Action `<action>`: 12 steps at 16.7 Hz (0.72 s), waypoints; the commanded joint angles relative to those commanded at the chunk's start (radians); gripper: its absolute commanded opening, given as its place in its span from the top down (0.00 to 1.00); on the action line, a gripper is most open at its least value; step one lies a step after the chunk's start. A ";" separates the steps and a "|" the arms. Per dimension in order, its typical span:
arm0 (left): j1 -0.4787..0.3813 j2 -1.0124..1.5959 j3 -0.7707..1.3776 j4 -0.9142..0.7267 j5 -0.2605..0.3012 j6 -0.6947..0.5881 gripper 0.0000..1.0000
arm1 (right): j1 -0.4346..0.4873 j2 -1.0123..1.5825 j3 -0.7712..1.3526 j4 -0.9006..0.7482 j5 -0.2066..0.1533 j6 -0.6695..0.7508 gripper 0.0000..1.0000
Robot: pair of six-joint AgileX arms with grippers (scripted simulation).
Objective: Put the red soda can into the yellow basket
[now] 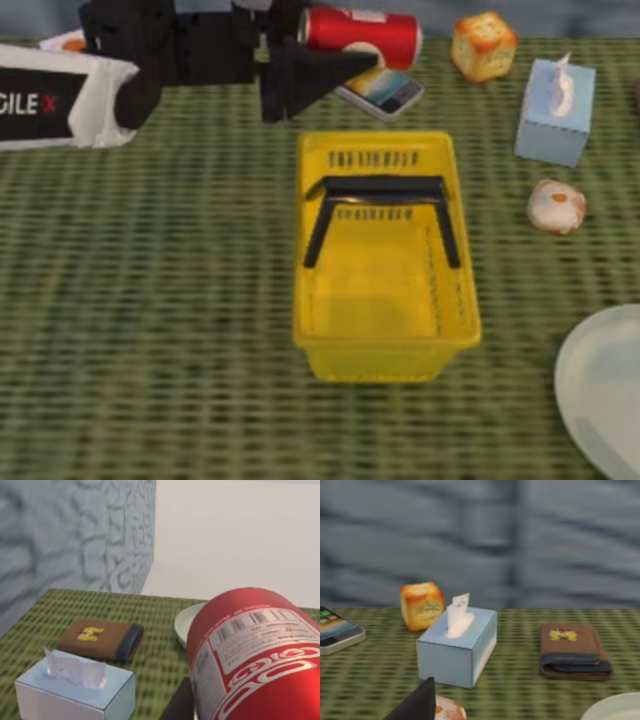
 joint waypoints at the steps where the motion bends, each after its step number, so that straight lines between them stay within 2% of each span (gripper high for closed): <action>1: -0.004 -0.012 -0.017 0.038 0.030 -0.015 1.00 | 0.000 0.000 0.000 0.000 0.000 0.000 0.00; 4: -0.009 -0.031 -0.040 0.088 0.071 -0.035 1.00 | 0.000 0.000 0.000 0.000 0.000 0.000 0.00; 9: -0.003 -0.024 -0.037 0.090 0.069 -0.033 1.00 | 0.000 0.000 0.000 0.000 0.000 0.000 0.00; 12: 0.000 0.034 -0.056 0.160 0.074 -0.034 1.00 | 0.000 0.000 0.000 0.000 0.000 0.000 0.00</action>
